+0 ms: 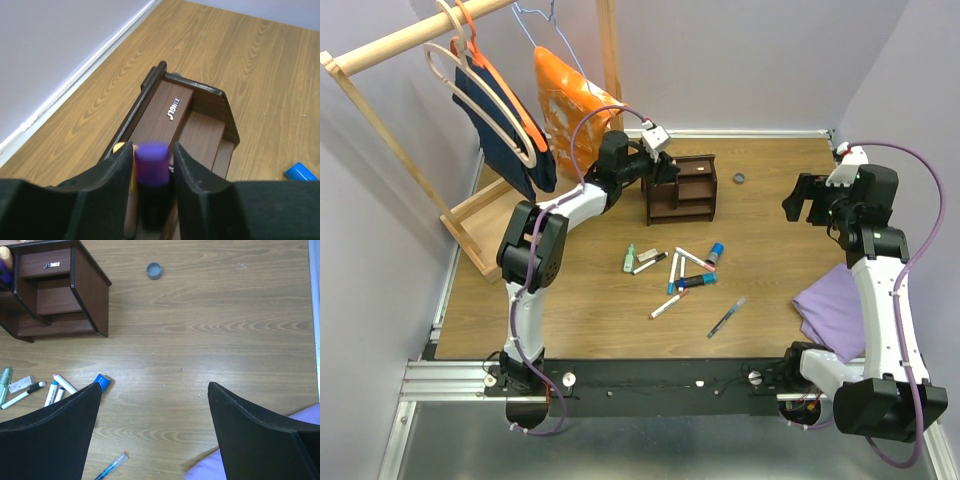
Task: Sort the stationery into containers
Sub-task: Place the pen in the storage box, then pick up the pen from the center of the board.
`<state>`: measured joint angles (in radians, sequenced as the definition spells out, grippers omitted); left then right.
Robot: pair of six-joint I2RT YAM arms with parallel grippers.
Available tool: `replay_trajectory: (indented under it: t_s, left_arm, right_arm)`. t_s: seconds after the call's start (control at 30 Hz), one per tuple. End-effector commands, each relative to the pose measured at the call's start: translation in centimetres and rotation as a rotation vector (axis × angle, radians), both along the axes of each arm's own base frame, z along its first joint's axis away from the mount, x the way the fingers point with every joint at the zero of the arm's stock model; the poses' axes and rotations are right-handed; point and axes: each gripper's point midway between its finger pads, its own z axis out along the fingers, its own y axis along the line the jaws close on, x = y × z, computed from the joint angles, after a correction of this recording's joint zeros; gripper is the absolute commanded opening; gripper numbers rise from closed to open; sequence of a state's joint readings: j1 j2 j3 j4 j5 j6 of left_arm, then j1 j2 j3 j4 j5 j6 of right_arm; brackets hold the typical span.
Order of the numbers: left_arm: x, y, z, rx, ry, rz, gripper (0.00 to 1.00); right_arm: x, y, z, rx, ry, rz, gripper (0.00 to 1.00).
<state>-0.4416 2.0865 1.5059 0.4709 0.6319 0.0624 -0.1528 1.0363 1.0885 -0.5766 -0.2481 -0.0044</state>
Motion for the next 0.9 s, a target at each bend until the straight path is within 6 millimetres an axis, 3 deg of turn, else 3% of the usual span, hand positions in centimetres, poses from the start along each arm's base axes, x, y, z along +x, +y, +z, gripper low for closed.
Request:
replay_trajectory:
  t_s: [0.0, 0.13, 0.23, 0.27, 0.33, 0.37, 0.4, 0.43, 0.47, 0.5, 0.57, 0.63, 0.73, 0.87]
  left_arm:
    - [-1.2, 1.3, 4.2, 0.016, -0.064, 0.025, 0.52]
    - [-2.2, 2.0, 5.6, 0.058, -0.094, 0.040, 0.58]
    - [-4.0, 1.9, 8.2, 0.060, -0.116, 0.032, 0.59]
    - [-5.8, 1.4, 8.9, 0.071, -0.101, 0.008, 0.59]
    - [-9.0, 0.2, 8.6, 0.105, -0.068, -0.067, 0.59]
    - [-11.8, 0.4, 6.9, 0.178, -0.047, -0.120, 0.59]
    - [-15.5, -1.4, 5.6, 0.222, -0.040, -0.225, 0.59]
    - [-17.8, -1.7, 4.3, 0.272, -0.038, -0.290, 0.59]
    - [-20.8, -1.2, 2.5, 0.339, 0.012, -0.359, 0.59]
    - [-24.2, -2.1, 0.3, 0.400, 0.000, -0.467, 0.58]
    - [-27.6, -1.9, -2.5, 0.482, 0.044, -0.546, 0.58]
    - [-30.1, -2.2, -5.1, 0.548, 0.076, -0.589, 0.59]
    - [-31.5, -3.1, -7.6, 0.611, 0.126, -0.589, 0.58]
    - [-30.4, -4.3, -10.2, 0.692, 0.150, -0.518, 0.58]
  right_arm:
    - [0.3, 0.3, 0.2, 0.034, -0.026, 0.003, 0.94]
    - [0.1, 0.6, 1.0, 0.048, -0.046, 0.011, 0.94]
    - [-0.1, 0.6, 2.0, 0.039, -0.068, 0.015, 0.94]
    - [-0.3, 0.6, 2.2, 0.034, -0.072, 0.017, 0.94]
    - [-0.8, 0.7, 2.5, 0.032, -0.085, 0.014, 0.94]
    - [-1.1, 0.7, 2.4, 0.031, -0.084, 0.016, 0.94]
    - [-1.5, 0.8, 2.2, 0.028, -0.084, 0.016, 0.94]
    - [-1.7, 0.8, 2.0, 0.026, -0.081, 0.015, 0.94]
    - [-2.1, 0.7, 1.8, 0.020, -0.074, 0.010, 0.94]
    - [-2.3, 0.6, 1.2, 0.016, -0.062, 0.005, 0.94]
    - [-2.8, 0.3, 0.9, 0.002, -0.055, -0.013, 0.94]
    - [-3.2, 0.1, 0.2, -0.001, -0.035, -0.028, 0.95]
    - [-3.8, 0.0, -0.5, 0.000, -0.007, -0.033, 0.95]
    - [-4.5, -0.2, -1.1, -0.037, 0.003, -0.022, 0.95]
